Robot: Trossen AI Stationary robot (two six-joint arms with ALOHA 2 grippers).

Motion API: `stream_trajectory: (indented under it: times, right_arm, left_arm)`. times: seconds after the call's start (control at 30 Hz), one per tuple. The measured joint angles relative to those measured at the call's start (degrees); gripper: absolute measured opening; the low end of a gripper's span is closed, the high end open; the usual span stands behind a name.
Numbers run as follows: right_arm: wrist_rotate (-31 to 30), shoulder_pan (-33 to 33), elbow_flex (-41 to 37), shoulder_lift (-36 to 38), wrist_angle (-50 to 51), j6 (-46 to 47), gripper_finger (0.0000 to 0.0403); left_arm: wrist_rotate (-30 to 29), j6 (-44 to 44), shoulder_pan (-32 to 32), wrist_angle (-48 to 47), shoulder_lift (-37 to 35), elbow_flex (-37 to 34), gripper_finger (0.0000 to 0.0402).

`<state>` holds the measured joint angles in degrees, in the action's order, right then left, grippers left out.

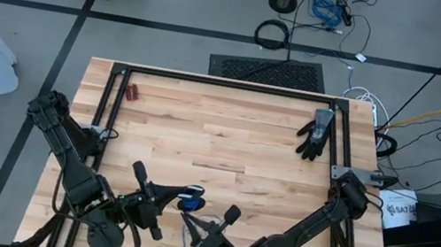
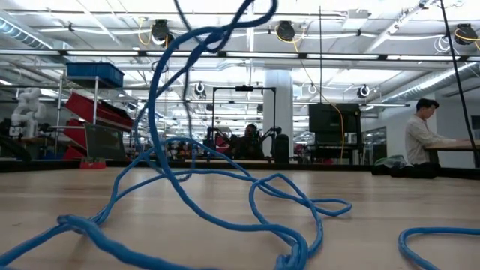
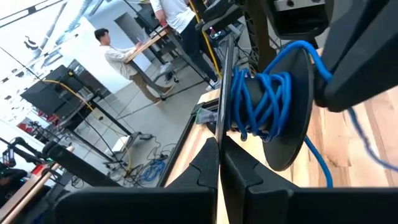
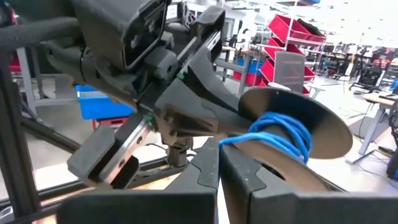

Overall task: Coil cords
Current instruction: Coil the blue wire onto a spool

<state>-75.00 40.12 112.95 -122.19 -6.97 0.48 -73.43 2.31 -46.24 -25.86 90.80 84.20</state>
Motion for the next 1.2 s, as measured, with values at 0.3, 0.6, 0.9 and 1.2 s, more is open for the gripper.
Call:
stream_trajectory:
  times: [0.3, 0.6, 0.9, 1.2]
  right_arm:
    - [3.3, -1.2, 0.0, -0.1, -6.5, -5.7, 0.0000]
    - [4.6, -1.5, 0.0, -0.1, -1.9, -3.5, 0.0007]
    - [5.0, -1.1, 0.0, -0.1, 2.1, 0.1, 0.0041]
    - [4.9, 2.6, 0.0, -0.1, 17.3, 9.0, 0.0059]
  left_arm:
    - [-0.8, -0.2, 0.5, 2.0, 0.6, 0.0, 0.0006]
    - [-0.8, 0.7, 0.8, 3.7, 1.0, 0.1, 0.0006]
    - [-0.2, 1.2, 0.5, 8.1, 1.0, 0.3, 0.0006]
    - [0.2, 1.3, -0.4, 10.5, 0.7, 0.9, 0.0006]
